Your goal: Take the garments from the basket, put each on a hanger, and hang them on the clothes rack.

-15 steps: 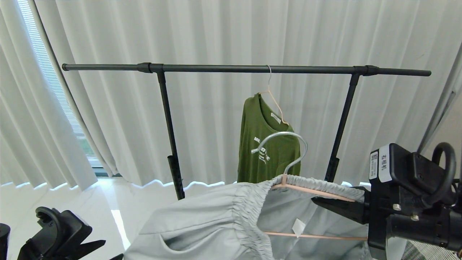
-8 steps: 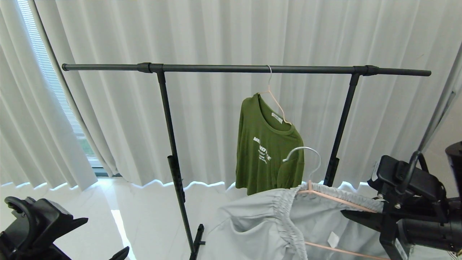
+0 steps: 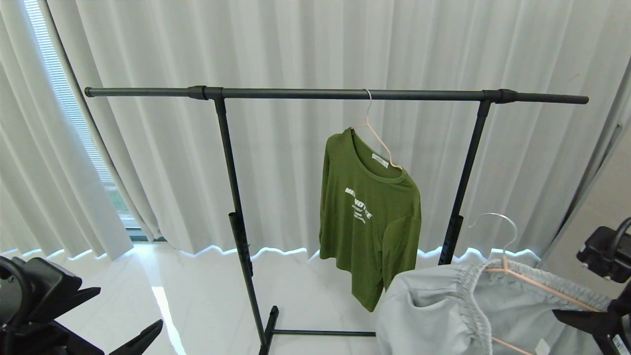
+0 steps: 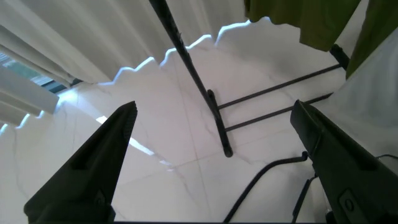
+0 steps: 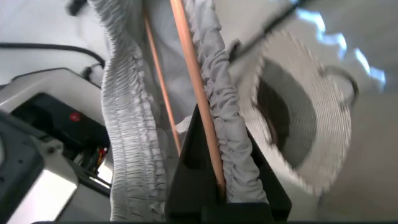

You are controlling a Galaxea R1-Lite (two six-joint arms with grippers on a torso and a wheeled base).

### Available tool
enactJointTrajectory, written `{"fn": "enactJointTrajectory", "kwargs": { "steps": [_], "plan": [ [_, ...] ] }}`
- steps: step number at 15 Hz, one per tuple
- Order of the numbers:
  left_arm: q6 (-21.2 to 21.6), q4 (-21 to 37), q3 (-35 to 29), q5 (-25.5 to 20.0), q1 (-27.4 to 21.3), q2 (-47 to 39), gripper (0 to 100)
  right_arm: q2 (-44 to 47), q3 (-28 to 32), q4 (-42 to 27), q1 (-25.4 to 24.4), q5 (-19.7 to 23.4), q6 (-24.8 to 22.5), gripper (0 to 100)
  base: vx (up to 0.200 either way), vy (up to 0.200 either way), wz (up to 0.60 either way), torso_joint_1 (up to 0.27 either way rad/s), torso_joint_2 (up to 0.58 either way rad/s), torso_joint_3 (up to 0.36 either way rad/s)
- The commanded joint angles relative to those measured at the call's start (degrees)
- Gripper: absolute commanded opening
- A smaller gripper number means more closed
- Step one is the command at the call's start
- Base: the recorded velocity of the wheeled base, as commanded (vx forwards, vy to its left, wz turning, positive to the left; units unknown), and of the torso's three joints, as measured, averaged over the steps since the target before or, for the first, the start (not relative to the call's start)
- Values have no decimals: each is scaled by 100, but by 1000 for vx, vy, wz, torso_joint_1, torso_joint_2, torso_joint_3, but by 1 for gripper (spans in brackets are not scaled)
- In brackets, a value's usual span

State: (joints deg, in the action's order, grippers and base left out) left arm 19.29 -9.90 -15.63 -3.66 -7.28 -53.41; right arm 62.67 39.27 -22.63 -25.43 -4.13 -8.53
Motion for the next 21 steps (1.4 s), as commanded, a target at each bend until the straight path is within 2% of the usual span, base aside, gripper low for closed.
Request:
{"fn": "enactJointTrajectory", "kwargs": {
  "steps": [1,4,8,14,17,21],
  "plan": [
    [5,-3,-2,5,7,-38,100,-379,2,-251,820,-17,1,0,0,0,0,0,0,0],
    [14,-3,-28,5,7,-38,100,-343,20,-260,1620,-132,1,0,0,0,0,0,0,0],
    [23,-3,-54,5,-2,-47,100,-229,222,-198,2314,-114,1,0,0,0,0,0,0,0],
    [23,-3,-318,-3,-19,-258,100,518,1110,347,2358,70,141,0,0,0,0,0,0,0],
    [23,-3,-344,-3,-151,-276,100,817,1637,408,2341,325,141,0,200,0,0,-4,1,4],
    [23,-3,-353,-3,-221,-276,100,905,1804,417,2314,457,133,0,200,0,0,4,2,-2]
  ]
}}
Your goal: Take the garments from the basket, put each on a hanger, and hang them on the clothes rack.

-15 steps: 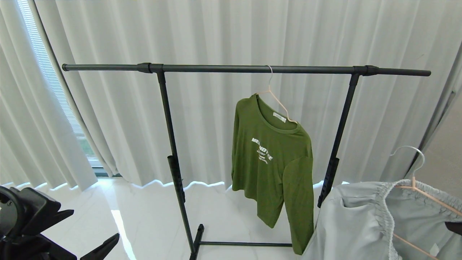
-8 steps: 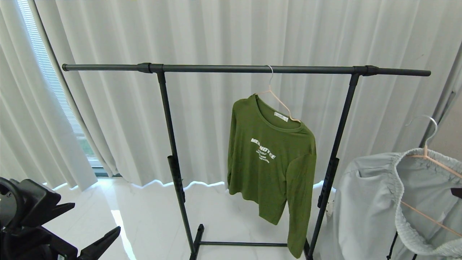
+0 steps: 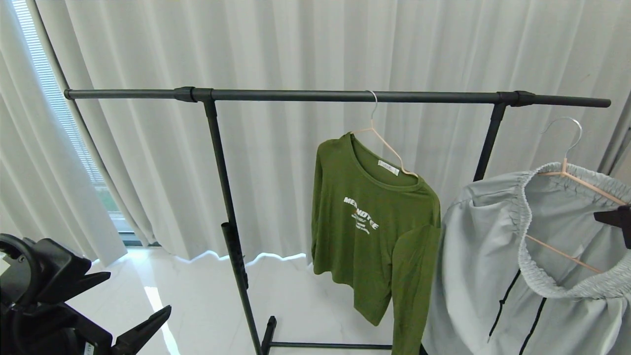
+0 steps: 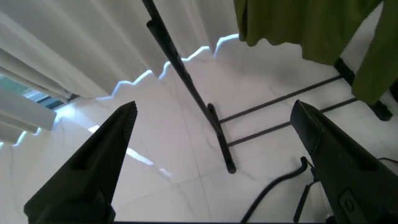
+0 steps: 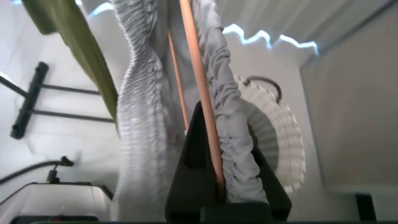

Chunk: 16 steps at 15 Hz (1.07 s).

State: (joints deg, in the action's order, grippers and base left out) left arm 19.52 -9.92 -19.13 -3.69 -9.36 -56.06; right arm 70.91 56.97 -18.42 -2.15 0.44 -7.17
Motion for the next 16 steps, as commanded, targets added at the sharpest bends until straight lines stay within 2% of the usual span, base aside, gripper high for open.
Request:
{"fn": "enactJointTrajectory", "kwargs": {
  "steps": [1,8,11,16],
  "plan": [
    [-1,-1,5,0,-4,-10,100,89,51,5,-40,70,-4,0,200,0,0,2,-2,7],
    [-1,-1,5,0,-13,-10,100,379,210,673,-392,114,5,0,200,0,0,1,4,3],
    [-1,-1,5,0,-13,-10,100,538,359,946,-427,325,5,0,0,0,0,0,0,0],
    [-1,-1,14,0,-154,-10,100,1074,965,989,-427,352,-4,0,0,0,0,0,0,0]
  ]
}}
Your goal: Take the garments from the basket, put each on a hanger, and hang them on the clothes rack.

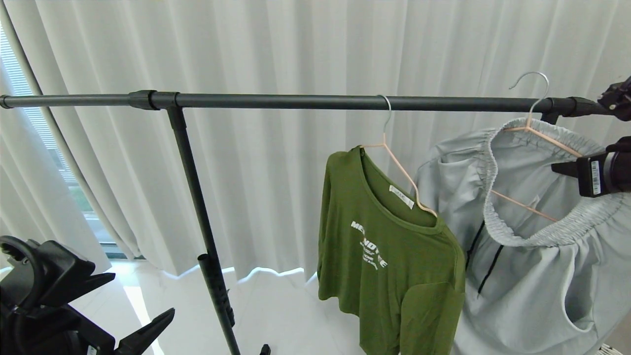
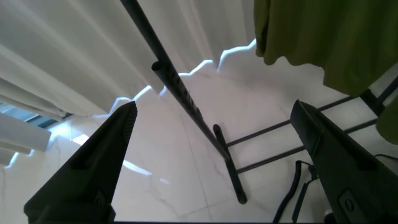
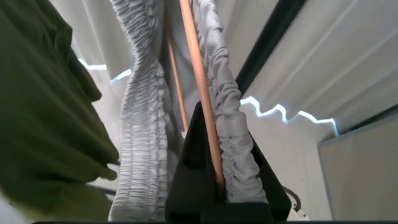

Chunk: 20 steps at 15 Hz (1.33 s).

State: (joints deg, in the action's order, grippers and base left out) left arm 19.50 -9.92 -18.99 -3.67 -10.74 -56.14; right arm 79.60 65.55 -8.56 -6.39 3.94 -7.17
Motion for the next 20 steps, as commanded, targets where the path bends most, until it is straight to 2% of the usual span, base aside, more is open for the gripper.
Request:
{"fn": "enactJointTrajectory", "kwargs": {
  "steps": [1,4,7,20],
  "plan": [
    [1,-1,-8,-2,-25,-2,100,468,309,3,6,-16,-4,0,0,0,0,0,0,0],
    [1,-1,-8,-2,-25,6,100,960,661,-6,15,-51,-4,0,0,0,0,0,0,0],
    [1,-1,-8,-2,-25,15,100,1224,696,12,24,-200,-4,0,0,0,0,0,0,0],
    [1,-1,-17,-2,-25,24,100,1286,696,12,6,-209,-13,0,0,0,0,0,0,0]
  ]
}}
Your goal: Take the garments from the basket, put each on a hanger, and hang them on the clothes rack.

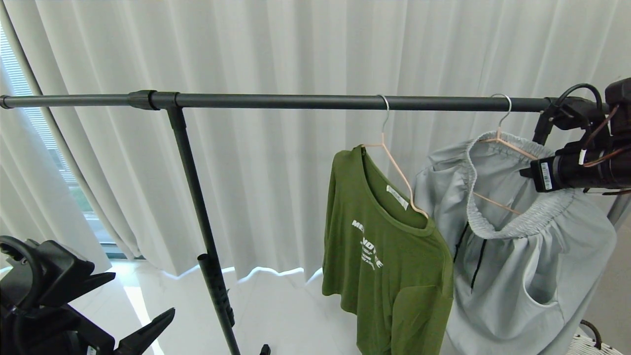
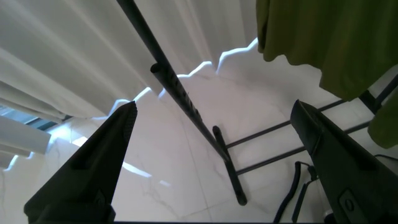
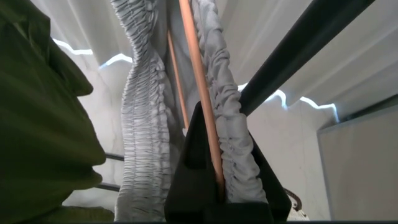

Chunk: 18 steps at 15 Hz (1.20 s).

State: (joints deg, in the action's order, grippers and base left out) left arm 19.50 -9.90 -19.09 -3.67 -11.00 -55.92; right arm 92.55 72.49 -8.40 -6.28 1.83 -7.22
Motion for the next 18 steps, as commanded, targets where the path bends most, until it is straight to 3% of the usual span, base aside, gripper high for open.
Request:
{"fn": "enactJointTrajectory", "kwargs": {
  "steps": [1,5,10,13,14,18],
  "plan": [
    [1,-3,-7,-2,1,11,100,-9,2,-4,-5,2,1,100,0,0,0,0,0,0],
    [-8,-12,-7,-2,10,11,100,-229,-165,374,-5,-25,45,100,0,0,0,0,0,0],
    [-17,-328,37,-2,432,-24,100,-1354,-806,471,-14,19,651,100,0,0,0,0,0,0],
    [-8,-355,55,7,739,37,100,-2162,-1457,928,30,11,845,100,0,0,0,0,0,0],
    [-8,-434,55,24,889,72,100,-2452,-1843,1402,136,2,941,100,0,0,0,0,0,0],
    [-26,-452,204,675,994,248,100,-3155,-2775,1763,619,-7,915,100,-100,0,0,1,2,0]
  ]
}}
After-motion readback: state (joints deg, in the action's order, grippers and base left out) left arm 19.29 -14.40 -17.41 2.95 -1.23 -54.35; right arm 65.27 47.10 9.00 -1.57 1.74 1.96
